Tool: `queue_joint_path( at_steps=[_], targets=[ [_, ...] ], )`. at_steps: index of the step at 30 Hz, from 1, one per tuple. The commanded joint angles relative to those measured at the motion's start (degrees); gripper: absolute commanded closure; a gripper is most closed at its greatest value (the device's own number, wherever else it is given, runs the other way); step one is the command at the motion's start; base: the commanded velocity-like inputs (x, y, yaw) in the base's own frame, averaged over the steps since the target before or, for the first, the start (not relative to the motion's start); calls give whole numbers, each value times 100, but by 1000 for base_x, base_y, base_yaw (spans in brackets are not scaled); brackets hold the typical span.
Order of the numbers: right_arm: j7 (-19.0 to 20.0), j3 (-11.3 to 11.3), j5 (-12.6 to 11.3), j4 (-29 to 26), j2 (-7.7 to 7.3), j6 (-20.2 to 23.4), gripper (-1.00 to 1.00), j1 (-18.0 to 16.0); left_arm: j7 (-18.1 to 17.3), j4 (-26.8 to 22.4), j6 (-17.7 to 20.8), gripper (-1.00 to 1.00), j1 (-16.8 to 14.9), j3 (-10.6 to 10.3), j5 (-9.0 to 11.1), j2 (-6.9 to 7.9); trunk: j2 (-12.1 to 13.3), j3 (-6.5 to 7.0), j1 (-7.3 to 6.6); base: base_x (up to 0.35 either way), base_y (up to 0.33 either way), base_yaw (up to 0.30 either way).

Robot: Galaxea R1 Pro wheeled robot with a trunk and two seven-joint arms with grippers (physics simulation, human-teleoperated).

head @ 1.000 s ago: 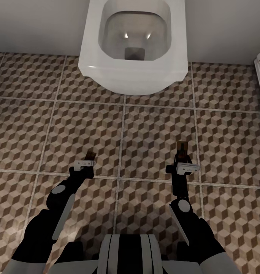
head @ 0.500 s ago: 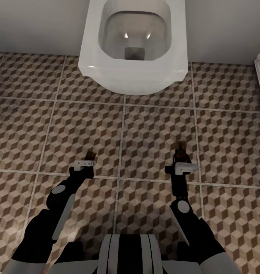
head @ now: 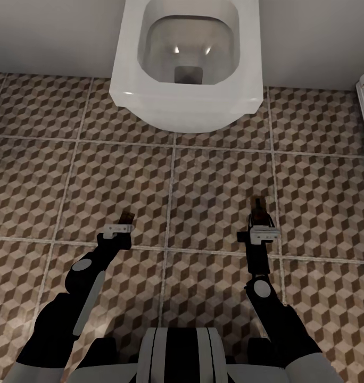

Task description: Take the four mousetraps from the cabinet in the bathroom and place them on the bathroom floor. Make sure all four end up on the same floor surface, and ensure that at least two of them are either under or directly next to the same bathroom sink.

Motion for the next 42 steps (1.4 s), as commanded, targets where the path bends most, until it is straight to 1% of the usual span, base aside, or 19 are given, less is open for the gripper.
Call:
queue_joint_path(
  at_steps=[1,3,4,8,9,10,11,12,14,15,17,19,24,28,30,32,37,40,42],
  targets=[
    [-44,-56,44,10,-38,13,100,-3,47,-6,25,100,-1,-13,58,5,-1,-2,-1,0,0,0],
    [-25,-297,40,32,-164,10,100,-3,47,-1,25,100,1,-13,58,5,-1,-2,-1,0,0,0],
    [-11,-374,36,62,-222,12,100,-3,47,2,24,100,3,-13,58,5,-1,-2,-1,0,0,0],
    [114,-545,-16,325,-450,20,100,-3,47,9,28,100,5,-13,60,5,-1,-2,-1,0,0,0],
    [207,-640,-92,403,-533,26,100,-3,47,10,27,100,5,-13,62,5,-1,-2,-1,0,0,0],
    [350,-770,-223,456,-605,34,100,-3,47,10,26,100,5,-13,64,5,-1,-2,-1,0,0,0],
    [562,-933,-416,491,-662,45,100,-3,47,11,25,100,5,-13,65,5,-1,-2,-1,0,0,0],
    [690,-1021,-530,502,-682,49,100,-3,47,11,25,100,5,-13,65,5,-1,-2,-1,0,0,0],
    [1295,-1339,-1012,527,-728,55,100,-3,47,11,25,100,5,-13,66,5,-1,-2,-1,0,0,0],
    [1586,-1438,-1190,527,-733,48,100,-3,47,11,25,100,5,-13,66,5,-1,-2,-1,0,0,0],
    [1896,-1514,-1345,510,-724,24,100,-3,47,11,25,100,5,-16,67,5,-1,-2,-1,0,0,0],
    [2078,-1547,-1438,481,-712,-44,100,-3,47,11,24,100,5,-14,67,5,-1,-2,-1,0,0,0],
    [2204,-1565,-1490,444,-721,-183,100,-3,47,11,26,100,5,-13,67,5,-1,-2,-1,0,0,0],
    [2231,-1564,-1423,434,-720,-212,100,-3,47,3,13,100,5,-13,66,5,-1,-2,-1,0,0,0],
    [2227,-1560,-1365,432,-713,-155,100,-3,43,6,-5,100,5,-16,66,5,-1,-2,-1,0,0,0],
    [2220,-1493,-1337,387,-692,63,100,-3,40,19,-14,100,5,-39,67,-9,-1,-2,-1,0,0,0],
    [2220,-1198,-1325,93,-592,799,100,-3,39,24,-17,100,5,-68,67,-86,-1,-2,-1,0,0,0],
    [2230,-1111,-1329,-71,-530,1147,100,-3,33,20,-20,100,5,-72,67,-125,-1,-2,-1,0,0,0],
    [2235,-1089,-1334,-146,-473,1282,100,-3,27,13,-24,100,5,-75,67,-134,-1,-2,-1,0,0,0]
  ],
)
